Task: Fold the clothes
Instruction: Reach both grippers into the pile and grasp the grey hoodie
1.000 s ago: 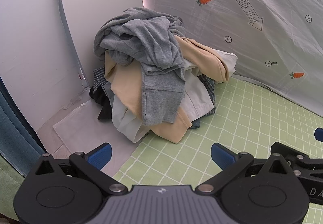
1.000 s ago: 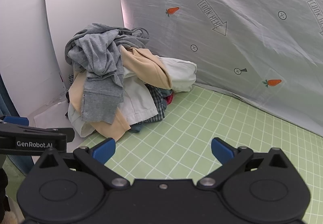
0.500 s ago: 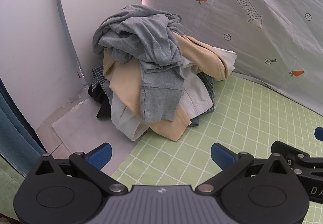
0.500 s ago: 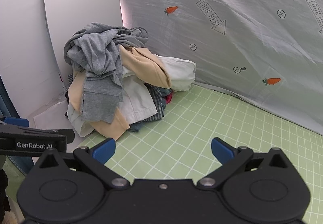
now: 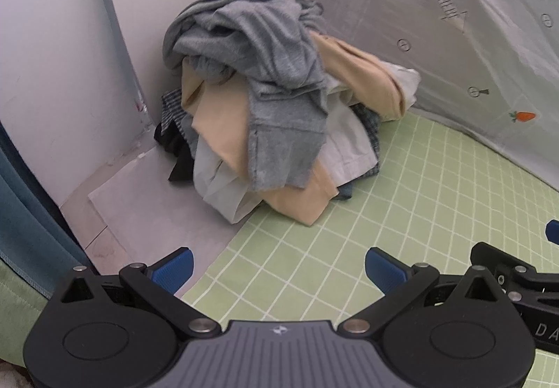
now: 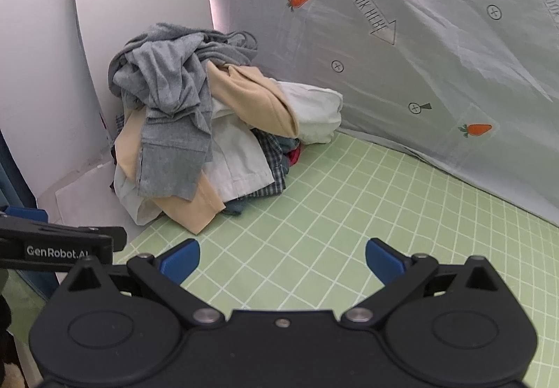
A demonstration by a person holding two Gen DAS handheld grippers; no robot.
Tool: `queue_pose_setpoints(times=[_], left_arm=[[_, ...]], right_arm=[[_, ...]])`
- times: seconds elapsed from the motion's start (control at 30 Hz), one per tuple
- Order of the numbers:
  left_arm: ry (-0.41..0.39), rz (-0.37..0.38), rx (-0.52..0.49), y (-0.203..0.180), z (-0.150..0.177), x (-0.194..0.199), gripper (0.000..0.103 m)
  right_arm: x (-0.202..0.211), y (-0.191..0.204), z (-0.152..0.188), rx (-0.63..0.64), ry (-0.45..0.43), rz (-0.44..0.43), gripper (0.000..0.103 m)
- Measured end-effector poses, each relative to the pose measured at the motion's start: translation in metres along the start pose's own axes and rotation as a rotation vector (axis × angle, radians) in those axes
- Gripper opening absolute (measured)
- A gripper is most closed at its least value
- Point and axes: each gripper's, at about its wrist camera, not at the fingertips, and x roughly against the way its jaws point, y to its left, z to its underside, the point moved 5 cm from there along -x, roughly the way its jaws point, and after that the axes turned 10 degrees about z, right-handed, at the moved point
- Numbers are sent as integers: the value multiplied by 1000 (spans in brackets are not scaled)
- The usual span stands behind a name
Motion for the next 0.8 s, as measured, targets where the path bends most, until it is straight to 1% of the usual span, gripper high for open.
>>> queue_pose_setpoints(times=[0.1, 0.2, 0.27, 0.37, 0.4, 0.53, 0.63, 0.73, 0.8], left_arm=[[16, 5, 38, 11, -10, -8, 103], [2, -27, 45, 24, -31, -16, 103], [-12, -47, 47, 33, -50, -23, 103], [-31, -66, 65, 49, -81, -34, 103], [-37, -75, 74, 55, -92, -38, 103], [-49, -109, 112, 80, -132, -54, 103], [-64, -108, 149, 96, -157, -64, 103], [-76, -105, 199, 113, -178, -76, 103], [-79, -73, 230, 120, -188, -84, 102]], right_arm=[[-13, 7, -4, 28, 5, 1, 102], [-32, 15, -14, 48, 14, -5, 96], [-45, 20, -25, 56, 11, -8, 96], [-67, 30, -55, 56, -16, -18, 93], [-74, 35, -67, 53, -25, -24, 90], [-103, 53, -117, 42, -72, -55, 84], [-121, 67, -159, 25, -111, -100, 81], [-133, 81, -191, 7, -143, -169, 78], [-140, 92, -205, 15, -152, -211, 76]])
